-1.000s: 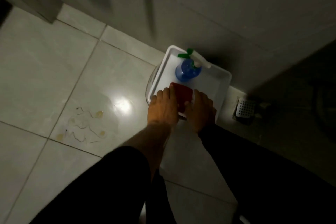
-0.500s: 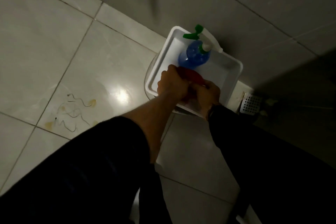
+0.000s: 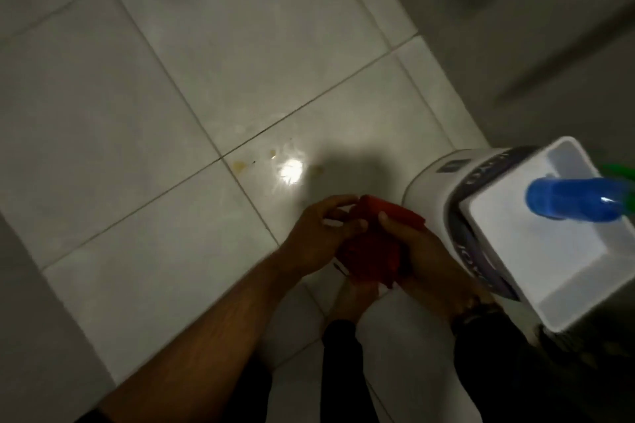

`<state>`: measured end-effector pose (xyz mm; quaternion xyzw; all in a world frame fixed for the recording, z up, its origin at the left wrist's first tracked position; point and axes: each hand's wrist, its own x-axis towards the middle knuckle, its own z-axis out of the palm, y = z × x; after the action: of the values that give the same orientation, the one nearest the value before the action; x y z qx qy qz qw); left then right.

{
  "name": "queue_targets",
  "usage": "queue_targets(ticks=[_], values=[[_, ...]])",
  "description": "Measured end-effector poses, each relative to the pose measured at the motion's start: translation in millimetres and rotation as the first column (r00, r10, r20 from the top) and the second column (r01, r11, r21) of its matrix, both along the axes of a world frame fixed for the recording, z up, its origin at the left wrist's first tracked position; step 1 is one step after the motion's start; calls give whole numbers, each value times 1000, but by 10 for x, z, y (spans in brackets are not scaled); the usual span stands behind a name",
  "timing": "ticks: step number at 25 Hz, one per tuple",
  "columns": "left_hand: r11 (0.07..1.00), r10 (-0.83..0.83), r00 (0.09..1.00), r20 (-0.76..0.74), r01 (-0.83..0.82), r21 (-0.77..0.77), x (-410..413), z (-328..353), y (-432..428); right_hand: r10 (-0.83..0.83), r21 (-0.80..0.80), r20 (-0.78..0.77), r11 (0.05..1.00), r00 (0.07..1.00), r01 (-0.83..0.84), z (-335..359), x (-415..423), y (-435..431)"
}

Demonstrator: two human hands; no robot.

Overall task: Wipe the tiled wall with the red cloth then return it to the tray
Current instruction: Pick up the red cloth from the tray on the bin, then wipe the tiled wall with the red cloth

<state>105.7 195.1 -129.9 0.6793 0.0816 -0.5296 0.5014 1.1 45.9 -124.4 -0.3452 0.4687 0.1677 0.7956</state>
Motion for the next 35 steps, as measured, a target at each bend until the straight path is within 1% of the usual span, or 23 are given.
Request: queue_targets(ticks=[3, 5, 7, 10, 12, 14, 15, 16, 18, 19, 20, 22, 23, 24, 25, 27, 28, 29, 30, 31, 33, 34, 35], values=[[941, 163, 970, 179, -207, 268, 139, -788, 859, 224, -212, -44, 950, 974, -229, -559, 700, 548], [851, 81, 961, 263, -204, 484, 185, -1518, 1482, 424, -407, -45, 819, 905, -404, -1123, 1186, 884], [734, -109, 948, 301, -127, 667, 230, -2272, 2026, 620, -641, -37, 587, 784, -494, -1697, 1705, 1202], [604, -319, 864, 390, -132, 786, 309, -3216, 2551, 790, -896, -165, 131, 591, -425, -2481, 2407, 1558], [556, -424, 769, 479, -196, 808, 274, -3648, 2765, 862, -927, -298, -159, 410, -339, -2985, 2648, 1768], [562, -481, 664, 573, -268, 782, 153, -3985, 2930, 849, -861, -482, -414, 217, -295, -3481, 2655, 1968], [563, -502, 611, 612, -306, 767, 103, -4111, 2985, 820, -832, -542, -494, 182, -250, -3693, 2587, 2060], [560, -519, 569, 638, -338, 756, 72, -4209, 3034, 791, -816, -577, -547, 204, -187, -3851, 2517, 2158], [569, -518, 536, 666, -365, 737, 66, -4302, 3072, 772, -826, -555, -556, 310, -94, -4026, 2343, 2309], [575, -509, 536, 674, -371, 729, 61, -4299, 3069, 788, -840, -530, -539, 314, -63, -4058, 2169, 2370], [583, -492, 542, 682, -377, 720, 72, -4286, 3059, 815, -847, -521, -530, 254, -39, -4062, 1944, 2396], [596, -465, 561, 685, -374, 711, 51, -4249, 3074, 819, -821, -570, -570, 64, -30, -3995, 1315, 2312], [603, -461, 564, 685, -367, 708, 43, -4254, 3082, 801, -801, -598, -598, 12, -35, -3958, 1143, 2153], [607, -464, 563, 684, -361, 708, 19, -4266, 3080, 802, -803, -596, -595, 28, -36, -3966, 1161, 1973], [604, -471, 553, 687, -365, 708, 20, -4290, 3072, 803, -812, -584, -581, 123, -60, -4005, 1359, 1866], [591, -478, 544, 690, -382, 710, 42, -4358, 3073, 724, -818, -555, -564, 410, -111, -4110, 1973, 1922], [593, -480, 543, 690, -379, 711, 60, -4387, 3098, 699, -820, -539, -562, 470, -105, -4125, 2184, 2081], [601, -477, 547, 688, -369, 709, 49, -4407, 3106, 718, -836, -509, -543, 474, -76, -4161, 2187, 2218], [606, -468, 552, 690, -368, 706, 41, -4417, 3110, 761, -849, -492, -526, 423, -42, -4227, 1991, 2291], [606, -459, 564, 687, -366, 706, 26, -4407, 3113, 812, -858, -502, -512, 298, -52, -4210, 1617, 2316], [610, -438, 587, 681, -362, 705, 31, -4391, 3121, 805, -814, -582, -575, 116, -90, -3994, 854, 2049], [617, -435, 584, 685, -361, 699, 30, -4377, 3112, 787, -796, -606, -599, 117, -89, -3947, 737, 1838], [620, -438, 571, 694, -368, 693, 22, -4371, 3093, 763, -783, -622, -607, 175, -136, -3958, 832, 1728]])
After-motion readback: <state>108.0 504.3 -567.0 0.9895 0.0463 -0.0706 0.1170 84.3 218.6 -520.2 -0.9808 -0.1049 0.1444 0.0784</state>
